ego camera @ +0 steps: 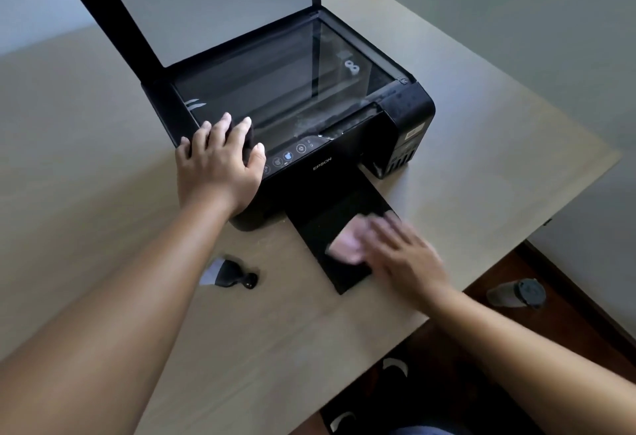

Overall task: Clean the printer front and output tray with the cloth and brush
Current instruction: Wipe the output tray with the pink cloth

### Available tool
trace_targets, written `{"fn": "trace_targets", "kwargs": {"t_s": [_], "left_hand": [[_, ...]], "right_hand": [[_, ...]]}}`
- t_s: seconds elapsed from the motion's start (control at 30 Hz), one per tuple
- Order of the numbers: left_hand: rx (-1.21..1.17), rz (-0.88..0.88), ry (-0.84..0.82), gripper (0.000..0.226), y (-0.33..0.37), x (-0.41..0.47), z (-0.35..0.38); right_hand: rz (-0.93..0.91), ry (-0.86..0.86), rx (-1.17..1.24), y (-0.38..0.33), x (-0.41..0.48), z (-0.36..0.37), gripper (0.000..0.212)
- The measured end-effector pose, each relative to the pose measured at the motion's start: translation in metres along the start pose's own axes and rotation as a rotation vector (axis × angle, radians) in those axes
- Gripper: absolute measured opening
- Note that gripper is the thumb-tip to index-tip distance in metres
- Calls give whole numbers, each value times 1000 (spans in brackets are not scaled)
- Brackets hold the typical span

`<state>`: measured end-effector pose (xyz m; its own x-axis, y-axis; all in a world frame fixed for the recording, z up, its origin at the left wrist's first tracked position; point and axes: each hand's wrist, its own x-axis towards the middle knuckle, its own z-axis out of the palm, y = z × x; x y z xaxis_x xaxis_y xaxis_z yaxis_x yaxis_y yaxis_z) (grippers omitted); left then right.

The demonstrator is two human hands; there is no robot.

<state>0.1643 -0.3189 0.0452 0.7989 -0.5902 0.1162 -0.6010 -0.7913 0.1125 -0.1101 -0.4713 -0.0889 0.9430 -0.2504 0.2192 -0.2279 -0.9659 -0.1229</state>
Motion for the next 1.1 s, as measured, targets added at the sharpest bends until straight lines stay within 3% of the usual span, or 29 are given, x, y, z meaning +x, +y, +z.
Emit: {"fn": "trace_targets", "kwargs": {"t_s": [0.07, 0.1, 0.17, 0.23, 0.33, 0.4, 0.43, 0.57, 0.63, 0.67, 0.77, 0.83, 0.87, 1.0, 1.03, 1.1], "left_hand": [[1, -2, 3, 56, -1, 1, 1], [3, -1, 5, 56, -1, 0, 1], [4, -2, 7, 56, -3, 1, 1], [4, -1, 5, 56, -3, 3, 0], [4, -4, -6, 55, -2, 1, 0], [1, -2, -12, 55, -1, 0, -1], [3, 1, -14, 55, -1, -1, -1], [20, 4, -5, 56, -2, -1, -2], [25, -1, -2, 57, -4, -1, -3], [19, -9, -2, 57, -4, -1, -3], [19, -18, -2, 57, 0, -1, -3], [22, -14, -8, 56, 1, -2, -3], [23, -15, -11, 56, 1, -2, -3], [27, -23, -6, 57, 2, -2, -4], [26, -22, 1, 57, 1, -1, -5], [17, -29, 3, 56, 1, -1, -5]], "right_hand": [[398, -7, 34, 5, 23, -1, 51], [494, -14, 58, -3, 38, 2, 53], [497, -13, 59, -31, 68, 8, 52], [284, 32, 85, -52, 80, 8, 41], [-355, -49, 235, -55, 53, -2, 36], [-481, -165, 211, -24, 40, -3, 37], [-404, -176, 148, -7, 40, 0, 40], [284, -138, 29, -5, 94, 7, 53], [376, -106, 27, -46, 123, 1, 54], [268, -112, 34, -61, 128, 1, 51], [-404, -244, 237, -61, 112, -3, 44], [-623, -243, 239, -23, 98, 4, 40], [-564, -223, 191, -4, 93, 10, 40], [173, -157, 80, -9, 106, 12, 49], [198, -170, 117, -29, 111, 10, 52], [-105, -232, 197, -55, 106, 12, 54]]}}
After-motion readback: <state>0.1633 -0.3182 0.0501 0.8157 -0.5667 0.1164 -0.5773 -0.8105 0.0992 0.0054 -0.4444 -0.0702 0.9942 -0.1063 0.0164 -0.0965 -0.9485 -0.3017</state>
